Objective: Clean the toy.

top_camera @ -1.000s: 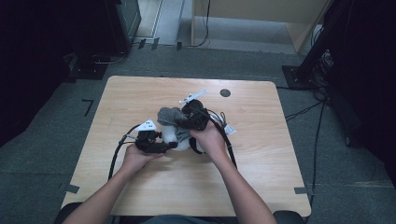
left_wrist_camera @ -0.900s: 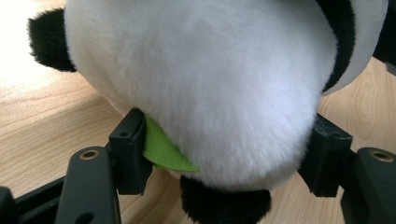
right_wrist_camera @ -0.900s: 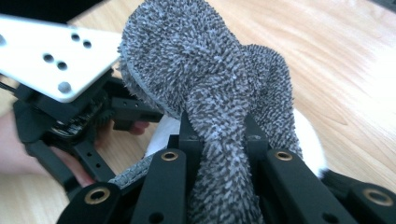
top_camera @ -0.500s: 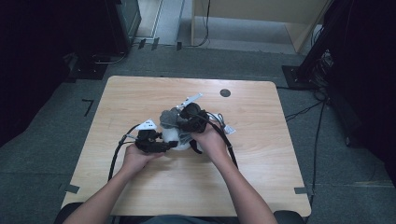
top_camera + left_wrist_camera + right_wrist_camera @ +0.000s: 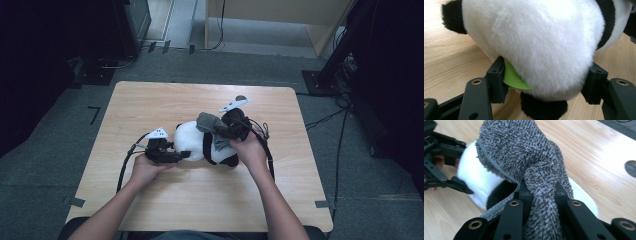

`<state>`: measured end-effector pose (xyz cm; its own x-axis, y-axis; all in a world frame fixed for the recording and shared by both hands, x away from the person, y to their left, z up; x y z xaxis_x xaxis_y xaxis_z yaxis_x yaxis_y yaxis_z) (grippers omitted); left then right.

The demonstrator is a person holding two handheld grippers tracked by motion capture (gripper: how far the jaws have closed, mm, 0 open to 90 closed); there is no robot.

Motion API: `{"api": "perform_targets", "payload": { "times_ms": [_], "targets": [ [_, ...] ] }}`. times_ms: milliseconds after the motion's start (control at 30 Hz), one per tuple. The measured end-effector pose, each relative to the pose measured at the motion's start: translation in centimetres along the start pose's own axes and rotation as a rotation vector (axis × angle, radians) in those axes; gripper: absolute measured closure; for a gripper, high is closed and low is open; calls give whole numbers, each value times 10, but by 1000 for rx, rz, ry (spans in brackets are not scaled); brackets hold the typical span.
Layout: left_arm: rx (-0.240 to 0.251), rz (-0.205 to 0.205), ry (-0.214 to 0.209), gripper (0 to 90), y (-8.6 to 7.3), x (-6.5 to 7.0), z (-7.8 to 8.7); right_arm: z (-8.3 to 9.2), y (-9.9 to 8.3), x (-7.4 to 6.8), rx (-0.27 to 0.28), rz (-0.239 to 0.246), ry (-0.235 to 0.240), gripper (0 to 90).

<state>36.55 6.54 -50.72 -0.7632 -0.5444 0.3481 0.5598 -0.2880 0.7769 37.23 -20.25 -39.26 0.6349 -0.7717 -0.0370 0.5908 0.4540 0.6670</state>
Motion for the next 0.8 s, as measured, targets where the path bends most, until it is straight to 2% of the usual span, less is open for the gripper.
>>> {"api": "perform_targets", "payload": {
  "times_ms": [133, 267, 400, 533, 600, 700, 800],
  "targets": [
    [2, 0, 0, 356, 0, 0, 0, 9, -7, 14, 28, -41, -31, 770],
    [-4, -5, 4, 349, 0, 0, 0, 16, -17, 27, 46, -94, -28, 770],
    [-6, -5, 4, 348, 0, 0, 0, 22, -28, 37, 62, -124, -49, 770],
    [-8, -6, 2, 349, 0, 0, 0, 24, -45, 49, 77, -178, -60, 771],
    [-6, -4, 2, 348, 0, 0, 0, 23, -55, 54, 85, -210, -54, 772],
    [-7, -4, 3, 348, 0, 0, 0, 19, -68, 58, 123, -263, -21, 773],
    [-8, -1, 4, 348, 0, 0, 0, 16, -76, 58, 118, -270, -27, 774]
  ]
}}
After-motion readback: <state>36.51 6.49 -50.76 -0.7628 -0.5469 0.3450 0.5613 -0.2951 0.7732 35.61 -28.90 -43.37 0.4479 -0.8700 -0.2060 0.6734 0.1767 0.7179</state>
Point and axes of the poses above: each handheld gripper's, and its own axes: z roughly backward along the jaws, y roughly out of its top, x roughly to its right, the point moved 1 cm from there along -z, roughly forward along the jaws
